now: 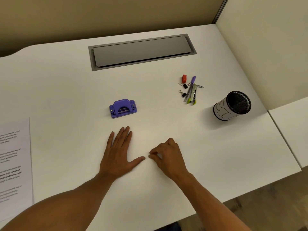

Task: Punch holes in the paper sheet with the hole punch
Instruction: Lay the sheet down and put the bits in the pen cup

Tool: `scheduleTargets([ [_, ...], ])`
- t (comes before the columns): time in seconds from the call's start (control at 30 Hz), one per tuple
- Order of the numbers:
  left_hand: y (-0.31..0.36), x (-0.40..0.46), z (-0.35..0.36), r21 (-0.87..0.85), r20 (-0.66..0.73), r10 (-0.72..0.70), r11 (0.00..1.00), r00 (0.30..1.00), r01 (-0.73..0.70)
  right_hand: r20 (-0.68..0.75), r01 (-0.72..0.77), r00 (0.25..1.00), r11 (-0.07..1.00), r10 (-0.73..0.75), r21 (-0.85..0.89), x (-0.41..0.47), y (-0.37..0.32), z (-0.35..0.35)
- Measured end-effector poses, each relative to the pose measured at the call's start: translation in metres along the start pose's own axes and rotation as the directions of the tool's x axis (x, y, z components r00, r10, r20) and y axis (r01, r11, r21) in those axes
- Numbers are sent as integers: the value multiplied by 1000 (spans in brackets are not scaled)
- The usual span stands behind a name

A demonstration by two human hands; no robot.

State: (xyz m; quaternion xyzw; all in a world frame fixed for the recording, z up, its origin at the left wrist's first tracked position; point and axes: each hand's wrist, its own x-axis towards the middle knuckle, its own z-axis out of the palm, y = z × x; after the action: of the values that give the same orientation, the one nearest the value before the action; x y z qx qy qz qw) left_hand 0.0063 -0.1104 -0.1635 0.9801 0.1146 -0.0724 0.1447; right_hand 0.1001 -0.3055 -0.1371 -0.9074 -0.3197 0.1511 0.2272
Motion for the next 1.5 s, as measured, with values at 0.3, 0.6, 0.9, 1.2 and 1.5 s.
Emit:
scheduleTargets([
  [0.3,-1,0,0,1,7,-4,1000,1000,4,-42,-110,993,991,107,-70,-2,-12,3],
  [0.6,1,0,1,-11,-22,3,1000,1000,-3,-106,-135,987,983,123,-123,-7,-19,9],
  [0.9,0,1,1,-25,-8,-8,1000,1000,8,-63,-92,995,933,74,-348,-6,-31,11],
  [1.2,0,0,-1,-20,-16,3,1000,1000,-3,60,-392,913,825,405,407,-4,-12,-12],
  [1.5,1,-1,-5,-22,-10,-2,1000,1000,2,-9,-275,798,378,602,884,8,-1,-54],
])
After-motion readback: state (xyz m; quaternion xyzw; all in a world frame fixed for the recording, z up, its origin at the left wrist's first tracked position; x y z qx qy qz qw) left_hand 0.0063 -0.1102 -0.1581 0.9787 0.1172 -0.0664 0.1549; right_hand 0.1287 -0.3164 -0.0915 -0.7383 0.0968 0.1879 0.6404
